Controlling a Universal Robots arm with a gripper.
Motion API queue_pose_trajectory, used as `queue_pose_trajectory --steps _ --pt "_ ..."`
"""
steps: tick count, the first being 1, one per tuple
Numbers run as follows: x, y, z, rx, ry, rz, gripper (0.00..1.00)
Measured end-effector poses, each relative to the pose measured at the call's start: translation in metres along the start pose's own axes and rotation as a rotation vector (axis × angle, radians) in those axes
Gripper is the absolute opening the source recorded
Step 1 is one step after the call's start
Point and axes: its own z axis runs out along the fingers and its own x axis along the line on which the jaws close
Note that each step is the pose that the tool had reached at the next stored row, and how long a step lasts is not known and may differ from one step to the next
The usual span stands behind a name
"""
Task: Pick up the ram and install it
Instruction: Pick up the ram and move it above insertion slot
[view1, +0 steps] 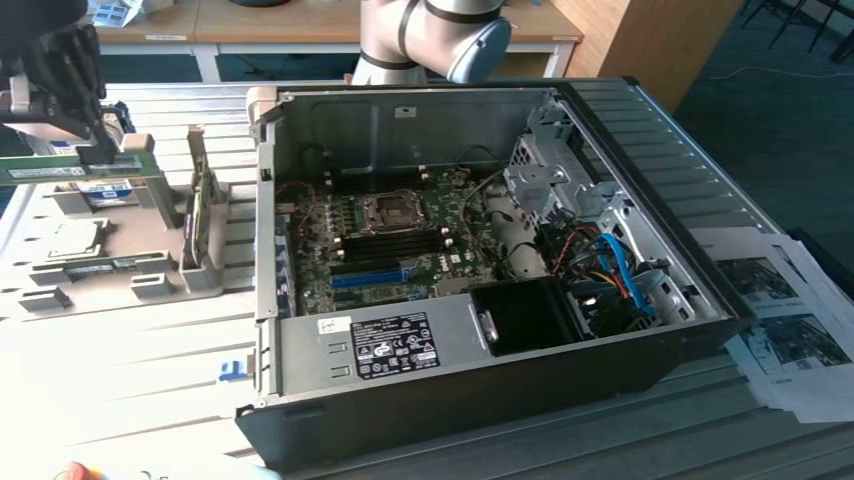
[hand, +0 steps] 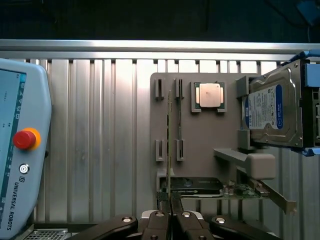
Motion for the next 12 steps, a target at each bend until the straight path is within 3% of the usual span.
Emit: queue_pose_trajectory --steps 12 --pt "-0.001 -0.0245 -0.0008 0.0001 0.0 0.0 0.12"
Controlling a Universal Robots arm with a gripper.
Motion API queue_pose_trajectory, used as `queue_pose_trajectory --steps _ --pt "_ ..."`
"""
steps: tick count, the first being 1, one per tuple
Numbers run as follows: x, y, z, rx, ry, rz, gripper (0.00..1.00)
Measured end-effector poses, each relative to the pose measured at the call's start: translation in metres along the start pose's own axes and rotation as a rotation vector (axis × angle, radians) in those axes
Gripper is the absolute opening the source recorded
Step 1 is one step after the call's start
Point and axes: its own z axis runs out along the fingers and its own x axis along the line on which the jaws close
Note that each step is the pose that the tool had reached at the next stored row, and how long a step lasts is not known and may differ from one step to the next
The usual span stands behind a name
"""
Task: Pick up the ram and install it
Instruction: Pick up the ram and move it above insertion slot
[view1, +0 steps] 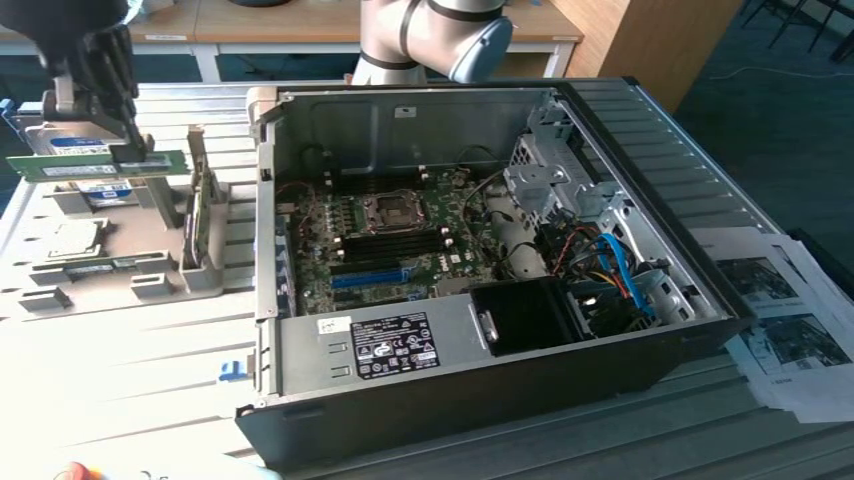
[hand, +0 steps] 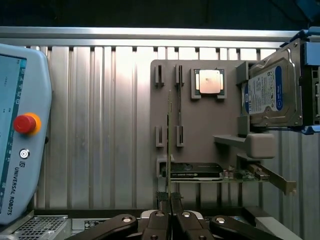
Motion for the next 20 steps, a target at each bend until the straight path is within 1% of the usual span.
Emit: queue_pose_trajectory --steps 5,6,11,17,20 --pt "0.0 -0.0108 -0.0005 -0.0002 0.0001 0.0 0.12" --pt "0.0 -0.0143 -0.0005 -0.0001 0.0001 0.0 0.12" --pt "-0.001 -0.0142 -0.0058 0.0 0.0004 0.0 0.12" --pt "-0.001 -0.0144 -0.0065 -0.0002 0.0004 0.0 0.12" --pt "-0.001 -0.0191 -0.0066 -0.0002 0.0003 0.0 0.12"
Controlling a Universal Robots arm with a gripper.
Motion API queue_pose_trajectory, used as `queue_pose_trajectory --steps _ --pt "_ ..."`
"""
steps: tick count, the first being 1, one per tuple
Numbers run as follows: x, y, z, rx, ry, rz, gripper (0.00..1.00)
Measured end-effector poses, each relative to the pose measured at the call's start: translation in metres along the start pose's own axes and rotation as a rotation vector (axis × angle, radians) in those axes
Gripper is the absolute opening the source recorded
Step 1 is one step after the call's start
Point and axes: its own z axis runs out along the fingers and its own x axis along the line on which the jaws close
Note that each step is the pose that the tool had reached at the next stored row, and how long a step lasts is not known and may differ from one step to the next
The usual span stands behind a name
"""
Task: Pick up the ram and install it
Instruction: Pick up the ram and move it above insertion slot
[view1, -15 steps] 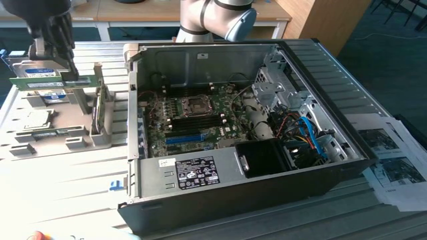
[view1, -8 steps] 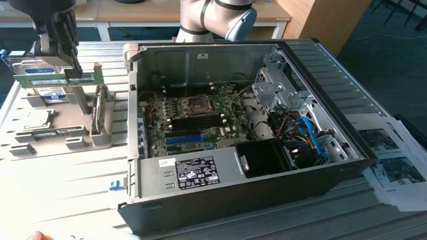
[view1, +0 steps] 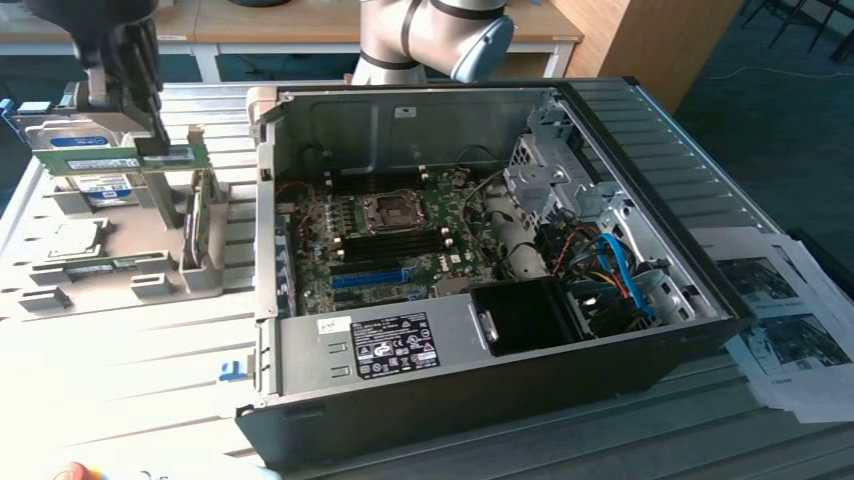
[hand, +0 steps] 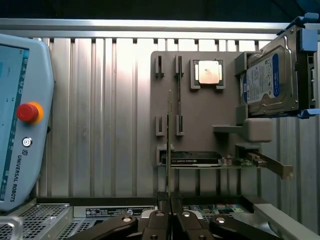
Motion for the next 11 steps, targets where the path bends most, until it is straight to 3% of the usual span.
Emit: queue_pose_trajectory --steps 11 --pt "-0.001 -0.0275 -0.0009 0.0001 0.0 0.0 0.12"
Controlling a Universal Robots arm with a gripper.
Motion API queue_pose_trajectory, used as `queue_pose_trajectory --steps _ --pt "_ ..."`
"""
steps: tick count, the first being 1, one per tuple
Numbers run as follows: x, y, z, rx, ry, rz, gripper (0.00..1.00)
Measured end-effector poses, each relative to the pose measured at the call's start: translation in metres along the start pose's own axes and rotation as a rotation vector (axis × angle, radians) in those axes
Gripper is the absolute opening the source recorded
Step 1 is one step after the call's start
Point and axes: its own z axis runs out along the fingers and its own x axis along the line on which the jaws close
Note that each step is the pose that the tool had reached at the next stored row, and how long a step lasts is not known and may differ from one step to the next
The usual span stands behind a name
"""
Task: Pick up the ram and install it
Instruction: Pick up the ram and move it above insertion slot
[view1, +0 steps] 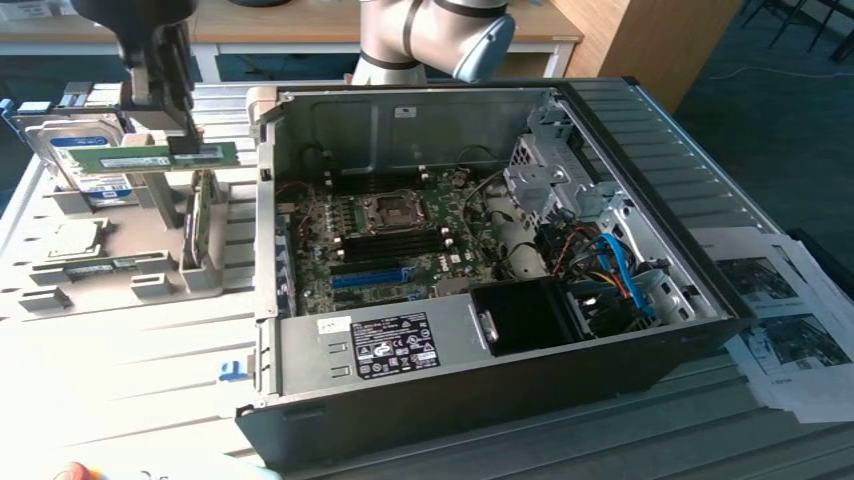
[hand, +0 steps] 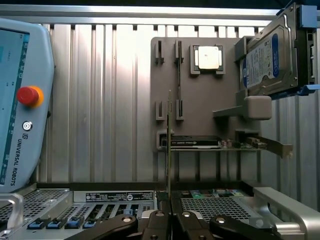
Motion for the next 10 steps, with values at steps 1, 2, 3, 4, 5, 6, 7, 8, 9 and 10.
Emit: queue_pose_trajectory --steps 1,2,3,4,5,6,7,8,9,10 --pt "0.0 -0.0022 -0.0001 0.0 0.0 0.0 0.12" --pt "0.0 -0.0045 -0.0002 0.0 0.0 0.0 0.12" --pt "0.0 -0.0068 -0.0002 0.0 -0.0001 0.0 0.12" --pt "0.0 -0.0092 -0.0004 -0.0001 0.0 0.0 0.12" --pt "0.0 -0.0116 -0.0004 0.0 0.0 0.0 0.12" --pt "0.0 -0.0143 -0.0005 0.0 0.0 0.0 0.12" --pt "0.0 -0.0167 -0.0006 -0.0001 0.0 0.0 0.12" --pt "-0.001 -0.0192 -0.0007 0.0 0.0 0.0 0.12" --pt "-0.001 -0.0217 -0.0008 0.0 0.0 0.0 0.12" --pt "-0.001 -0.0241 -0.0008 0.0 -0.0001 0.0 0.12"
